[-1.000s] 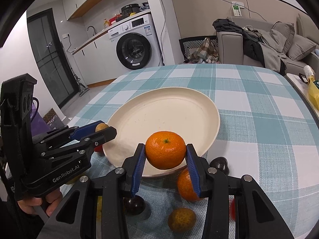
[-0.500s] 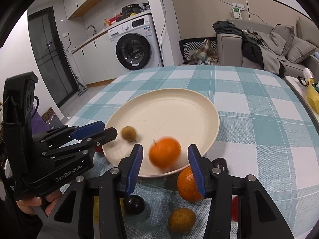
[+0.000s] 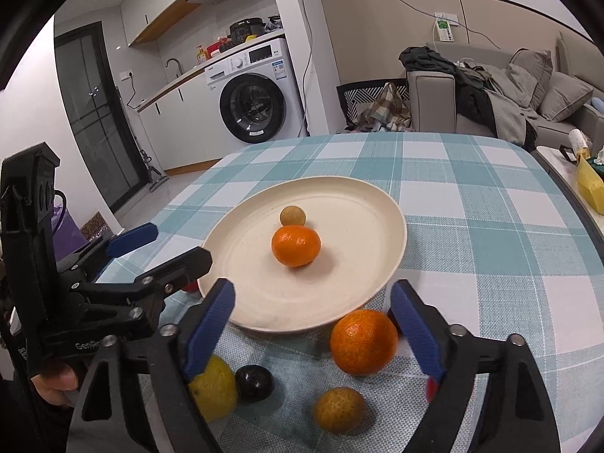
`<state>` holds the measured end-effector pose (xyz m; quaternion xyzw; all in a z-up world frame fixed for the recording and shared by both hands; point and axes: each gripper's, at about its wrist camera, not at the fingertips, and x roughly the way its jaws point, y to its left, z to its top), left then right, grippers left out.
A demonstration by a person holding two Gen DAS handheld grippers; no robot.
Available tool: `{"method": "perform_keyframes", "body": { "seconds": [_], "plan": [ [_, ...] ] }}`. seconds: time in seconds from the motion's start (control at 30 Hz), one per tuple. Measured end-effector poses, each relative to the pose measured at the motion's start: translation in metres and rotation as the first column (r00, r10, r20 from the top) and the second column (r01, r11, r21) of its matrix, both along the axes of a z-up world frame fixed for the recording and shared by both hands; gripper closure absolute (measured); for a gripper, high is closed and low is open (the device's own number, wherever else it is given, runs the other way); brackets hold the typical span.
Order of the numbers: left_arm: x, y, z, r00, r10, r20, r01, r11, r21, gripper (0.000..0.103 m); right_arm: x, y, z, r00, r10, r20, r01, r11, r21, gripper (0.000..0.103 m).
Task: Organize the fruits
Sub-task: 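Release the brown fruit and orange onto the plate with both grippers, then move both grippers back toward the remaining fruits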
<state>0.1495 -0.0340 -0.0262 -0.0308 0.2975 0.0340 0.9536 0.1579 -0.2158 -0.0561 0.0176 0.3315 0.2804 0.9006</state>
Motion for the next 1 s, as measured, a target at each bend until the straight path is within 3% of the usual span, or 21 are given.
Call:
{"method": "perform_keyframes", "body": {
  "seconds": [0.17,0.4,0.7,1.0],
  "plan": [
    [-0.007,0.001,0.001,1.0,-0.005,0.0,0.005,1.0,0.01,0.001,-0.002,-0.006,0.002,1.0,0.007,-0.001,-0.007,0.999,0.032,0.001],
    [-0.02,0.006,0.002,1.0,-0.006,-0.002,0.006,1.0,0.001,0.001,-0.004,-0.017,0.006,1.0,-0.028,0.003,0.028,0.998,0.049,0.0],
    [-0.051,0.017,0.011,1.0,0.002,0.018,-0.002,1.0,0.01,0.001,-0.022,-0.026,0.006,0.998,-0.055,0.041,0.056,0.998,-0.018,0.0],
    [-0.071,0.028,0.008,0.999,0.029,-0.013,-0.029,1.0,-0.004,0.001,-0.034,-0.023,0.006,0.998,-0.044,0.046,0.046,0.997,-0.055,0.0]
  ]
}}
